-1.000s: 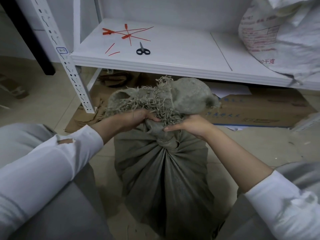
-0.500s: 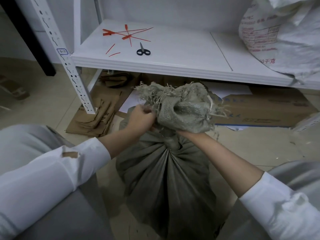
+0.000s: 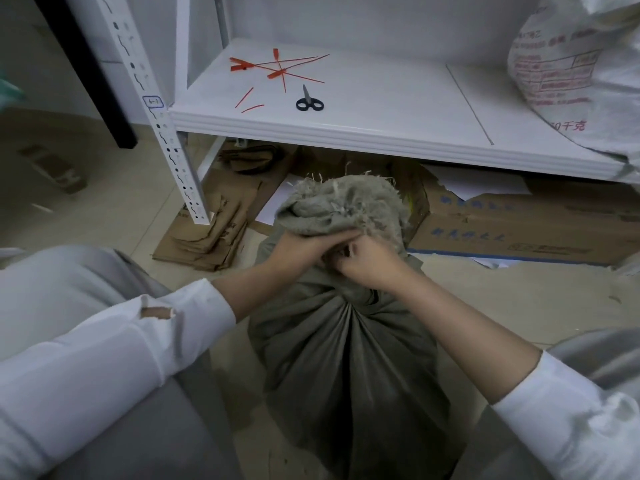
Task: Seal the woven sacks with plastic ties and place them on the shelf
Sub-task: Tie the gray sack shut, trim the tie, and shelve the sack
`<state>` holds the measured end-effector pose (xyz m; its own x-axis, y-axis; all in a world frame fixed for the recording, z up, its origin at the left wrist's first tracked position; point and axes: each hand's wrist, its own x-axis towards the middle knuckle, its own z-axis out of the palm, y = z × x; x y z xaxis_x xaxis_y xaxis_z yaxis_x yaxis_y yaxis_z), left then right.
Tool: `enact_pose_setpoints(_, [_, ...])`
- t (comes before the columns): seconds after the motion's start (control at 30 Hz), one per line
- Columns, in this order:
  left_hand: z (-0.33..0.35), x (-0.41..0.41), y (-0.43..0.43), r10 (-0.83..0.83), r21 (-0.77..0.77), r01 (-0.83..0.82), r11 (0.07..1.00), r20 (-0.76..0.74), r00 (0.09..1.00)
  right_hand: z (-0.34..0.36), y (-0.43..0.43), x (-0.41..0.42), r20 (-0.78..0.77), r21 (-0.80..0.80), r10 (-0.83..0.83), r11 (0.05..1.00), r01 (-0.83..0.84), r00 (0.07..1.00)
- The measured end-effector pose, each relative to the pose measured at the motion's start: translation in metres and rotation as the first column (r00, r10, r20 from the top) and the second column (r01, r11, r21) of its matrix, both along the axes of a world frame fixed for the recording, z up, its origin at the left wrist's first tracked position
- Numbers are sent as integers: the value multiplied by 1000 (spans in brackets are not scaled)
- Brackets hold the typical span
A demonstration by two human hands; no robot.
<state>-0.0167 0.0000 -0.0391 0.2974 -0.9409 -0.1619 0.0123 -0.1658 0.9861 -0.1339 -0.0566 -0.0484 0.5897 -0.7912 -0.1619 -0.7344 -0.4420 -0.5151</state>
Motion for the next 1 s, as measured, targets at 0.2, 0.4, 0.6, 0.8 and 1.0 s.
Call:
enact_pose_setpoints(0.2, [-14,20,-15,156,111,-131,985,-253,955,6,1,-1,252,-18,236,971,-240,938])
enact_pose_setpoints(0.4, [-30,28,-26,154,213,-79,974,-365,918,13,-24,-16,439,-45,-58,995,86,897])
enact_pose_setpoints(0.6, [-30,35,-32,-82,157,146,977,-356,931,12,-22,-21,350,107,-70,994,34,934])
enact_pose_setpoints(0.8, [-30,30,-32,-114,110,140,984,-214,970,0,-25,-17,384,-22,-52,998,66,922])
enact_pose_setpoints(1.0, [-14,22,-24,204,-145,-159,977,390,898,-11,-21,-2,347,-206,-162,948,243,924])
